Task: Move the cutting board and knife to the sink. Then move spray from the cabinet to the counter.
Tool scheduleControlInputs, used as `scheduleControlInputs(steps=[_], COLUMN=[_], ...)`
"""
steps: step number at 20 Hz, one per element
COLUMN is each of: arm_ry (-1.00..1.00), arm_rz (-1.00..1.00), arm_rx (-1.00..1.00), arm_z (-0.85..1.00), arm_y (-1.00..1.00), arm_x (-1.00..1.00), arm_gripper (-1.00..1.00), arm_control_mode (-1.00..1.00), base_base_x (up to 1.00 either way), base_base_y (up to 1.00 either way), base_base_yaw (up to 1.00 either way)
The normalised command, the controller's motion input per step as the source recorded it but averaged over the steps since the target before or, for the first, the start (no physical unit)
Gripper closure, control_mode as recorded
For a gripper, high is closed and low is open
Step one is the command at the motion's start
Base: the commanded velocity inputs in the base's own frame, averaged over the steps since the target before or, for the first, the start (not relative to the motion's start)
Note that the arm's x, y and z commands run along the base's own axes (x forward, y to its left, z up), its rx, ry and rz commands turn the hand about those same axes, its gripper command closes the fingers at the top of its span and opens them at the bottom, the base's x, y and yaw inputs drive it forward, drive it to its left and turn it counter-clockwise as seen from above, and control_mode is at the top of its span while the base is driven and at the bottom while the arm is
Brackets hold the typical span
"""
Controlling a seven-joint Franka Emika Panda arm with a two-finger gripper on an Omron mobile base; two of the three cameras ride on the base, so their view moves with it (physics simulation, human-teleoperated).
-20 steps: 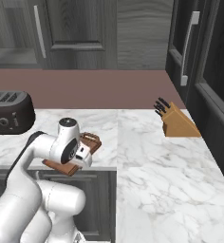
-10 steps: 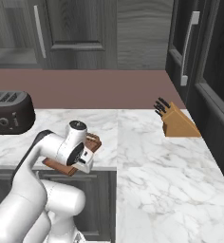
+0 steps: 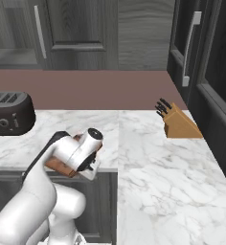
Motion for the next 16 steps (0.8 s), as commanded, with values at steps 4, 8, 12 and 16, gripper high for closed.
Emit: scheduleControlInputs(steps=[4,8,12,16], arm_ry=[-0.03,-0.08,-0.05,-0.02], arm_rz=[-0.04,-0.08,-0.12,-0.07], arm_rx=[0.13,0.03,0.00,0.00], arm_z=[-0.45,-0.31,-0.33,-0.34], arm_y=[0.06,0.18,0.24,0.22], arm_x=[-0.01,0.07,0.25,0.18], arm_gripper=[-1.00,-1.00,-1.00,-1.00], arm_control_mode=[-1.00,-1.00,-1.00,-1.00], base_base_x=[0.00,0.00,0.00,0.00], base_base_y=[0.00,0.00,0.00,0.00], base_base_yaw=[0.00,0.00,0.00,0.00])
